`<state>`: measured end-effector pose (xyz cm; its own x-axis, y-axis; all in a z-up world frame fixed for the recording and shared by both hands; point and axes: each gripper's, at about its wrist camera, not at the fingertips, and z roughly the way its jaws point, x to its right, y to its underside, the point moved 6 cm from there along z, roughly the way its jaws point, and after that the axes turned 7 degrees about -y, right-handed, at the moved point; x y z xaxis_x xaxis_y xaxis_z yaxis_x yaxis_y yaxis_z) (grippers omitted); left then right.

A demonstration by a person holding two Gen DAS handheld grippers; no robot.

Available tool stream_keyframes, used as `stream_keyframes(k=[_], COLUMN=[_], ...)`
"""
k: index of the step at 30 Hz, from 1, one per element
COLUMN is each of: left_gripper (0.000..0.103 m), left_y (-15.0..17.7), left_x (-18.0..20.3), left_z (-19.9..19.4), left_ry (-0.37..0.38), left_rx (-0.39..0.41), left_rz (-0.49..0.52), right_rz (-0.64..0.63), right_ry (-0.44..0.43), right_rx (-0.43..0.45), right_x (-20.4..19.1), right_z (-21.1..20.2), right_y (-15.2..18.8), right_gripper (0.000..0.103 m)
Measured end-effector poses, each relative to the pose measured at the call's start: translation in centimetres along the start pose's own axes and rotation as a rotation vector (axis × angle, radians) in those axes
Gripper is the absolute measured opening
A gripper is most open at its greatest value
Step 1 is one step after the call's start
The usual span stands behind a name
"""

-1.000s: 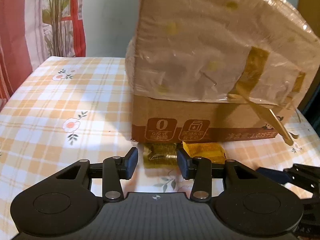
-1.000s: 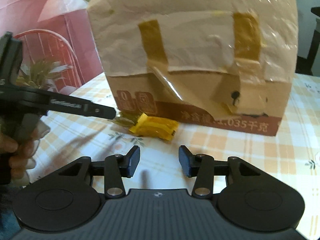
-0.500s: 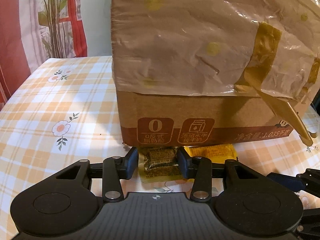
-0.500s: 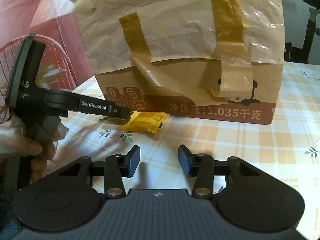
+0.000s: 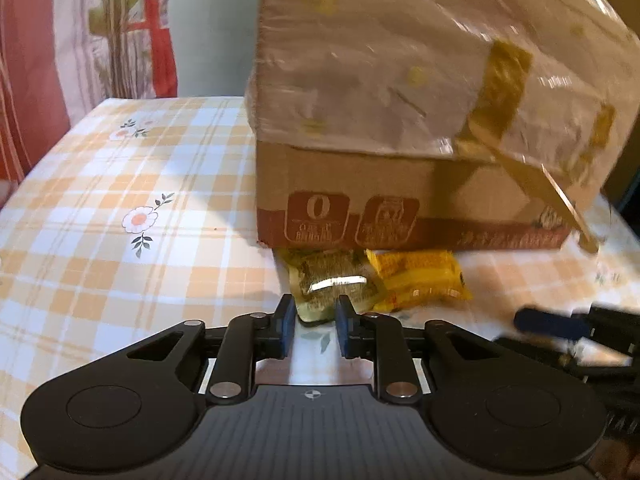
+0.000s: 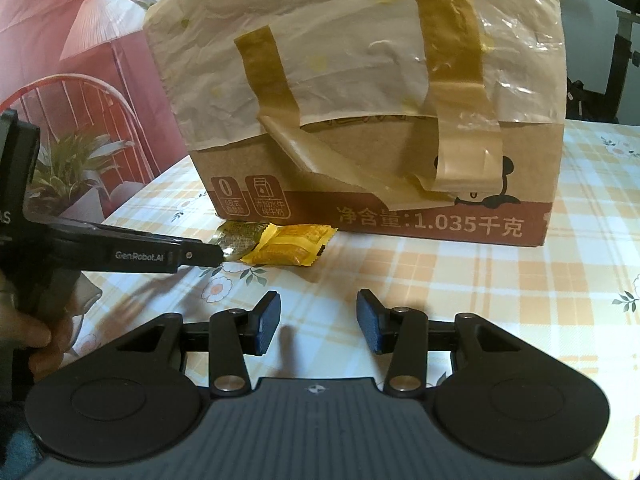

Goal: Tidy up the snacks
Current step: 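Grasp the gold barcode packet with the left gripper and lift it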

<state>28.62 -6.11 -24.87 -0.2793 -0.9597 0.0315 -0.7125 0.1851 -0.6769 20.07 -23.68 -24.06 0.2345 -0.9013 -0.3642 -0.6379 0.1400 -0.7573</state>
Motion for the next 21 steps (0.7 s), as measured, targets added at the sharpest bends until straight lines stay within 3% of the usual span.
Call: stream_keyframes(k=[4,11,13,17,21], left_gripper=[0.051,0.058,0.067,0.068,0.057], left_y=[-1.3,-2.2,-2.2,-1.9,-1.8], left_x=[0.0,1.6,2.3,3.1,2.6], left_z=[-0.1,2.1,2.2,2.0,1.7], left_ry=[0.003,-0.034,-0.048,-0.074,-0.072], left_rx=[0.035,-0.026,-0.023,-0.012,0.003], left_rz=[-0.053,-0.059,-0.048,-0.005,-0.019], right_rz=[0.0,-0.001,0.001,0.006,0.01], right_ry=[0.0,-0.002,-0.005,-0.009,-0.012], right_rx=[0.0,0.001,0.002,0.005,0.007], right_x=[0.0,0.0,0.1,0.1,0.1], right_z=[0.1,0.1,0.0,0.0,-0.1], right_y=[0.0,0.0,0.0,0.0,0.0], right_gripper=[0.046,0.046,0.046,0.046,0.046])
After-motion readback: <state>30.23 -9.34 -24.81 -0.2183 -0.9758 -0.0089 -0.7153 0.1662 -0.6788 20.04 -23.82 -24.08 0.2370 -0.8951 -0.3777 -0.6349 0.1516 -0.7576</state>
